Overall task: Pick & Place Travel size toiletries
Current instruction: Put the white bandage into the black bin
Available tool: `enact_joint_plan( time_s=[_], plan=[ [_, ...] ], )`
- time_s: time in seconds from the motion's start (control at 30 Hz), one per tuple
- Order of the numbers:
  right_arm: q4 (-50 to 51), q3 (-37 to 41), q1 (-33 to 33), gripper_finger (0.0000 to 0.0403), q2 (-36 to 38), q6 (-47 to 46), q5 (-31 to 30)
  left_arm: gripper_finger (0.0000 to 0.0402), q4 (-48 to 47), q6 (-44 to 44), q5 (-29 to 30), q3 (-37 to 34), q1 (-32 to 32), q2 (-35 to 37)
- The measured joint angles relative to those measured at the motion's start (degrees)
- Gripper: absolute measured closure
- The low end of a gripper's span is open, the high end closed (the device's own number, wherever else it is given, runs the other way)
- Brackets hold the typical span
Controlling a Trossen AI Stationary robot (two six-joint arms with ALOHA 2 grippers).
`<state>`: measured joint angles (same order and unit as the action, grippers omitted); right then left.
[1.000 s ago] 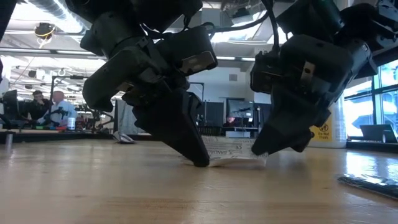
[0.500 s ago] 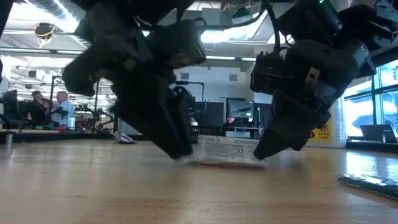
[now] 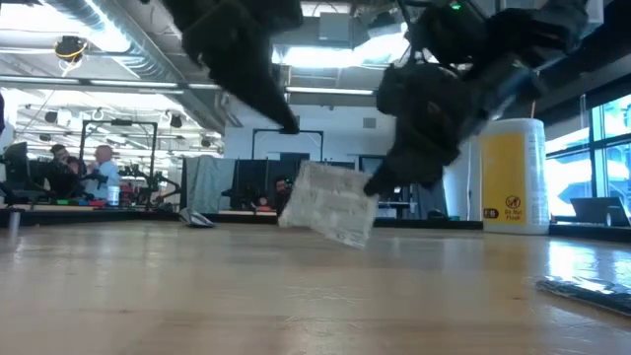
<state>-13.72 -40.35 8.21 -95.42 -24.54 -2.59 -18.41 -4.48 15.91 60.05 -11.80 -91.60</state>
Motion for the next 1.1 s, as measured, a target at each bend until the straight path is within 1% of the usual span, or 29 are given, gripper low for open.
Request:
enact_joint_plan(
  time_s=[0.1,0.23,0.4,0.47,0.5,0.67,0.77,0.83,0.97,1.1],
  plan=[
    [4.59,-2.79,-3.00,0.0402,1.00,5.55,-1.33,0.0233,0.26,1.77,1.52,0.02,1.00,3.08],
    [13.06,-9.16,-6.86,0.0402,0.99,13.78,-4.78,0.0233,1.27,4.14,2.65,0.02,2.49,6.77],
    [22.93,-17.24,-11.76,0.0403,0.99,24.87,-11.37,0.0237,2.83,6.28,2.66,0.05,4.35,10.79],
    [26.24,-19.62,-14.14,0.0403,0.99,28.35,-14.40,0.0242,5.24,7.22,2.71,-1.19,4.81,13.22],
    [27.01,-20.39,-15.46,0.0403,0.99,30.08,-14.90,0.0246,7.44,7.58,2.71,-1.97,5.02,14.40],
    [27.31,-23.87,-22.06,0.0403,0.97,38.08,-12.84,0.0263,18.54,9.80,2.84,-9.53,5.63,21.97],
    [27.03,-26.55,-25.71,0.0403,0.97,41.81,-7.94,0.0268,24.37,11.02,2.92,-13.24,5.63,25.79],
    [27.07,-28.12,-27.76,0.0403,0.97,44.28,-5.49,0.0267,25.50,12.60,2.92,-14.67,5.63,27.50],
    [26.99,-30.72,-31.18,0.0403,0.77,47.49,-2.98,0.0265,26.49,14.85,2.92,-14.99,5.58,29.22],
    [27.34,-32.83,-33.14,0.0403,-1.85,49.35,-2.29,0.0268,28.44,16.24,2.40,-14.99,5.52,29.30]
  ],
)
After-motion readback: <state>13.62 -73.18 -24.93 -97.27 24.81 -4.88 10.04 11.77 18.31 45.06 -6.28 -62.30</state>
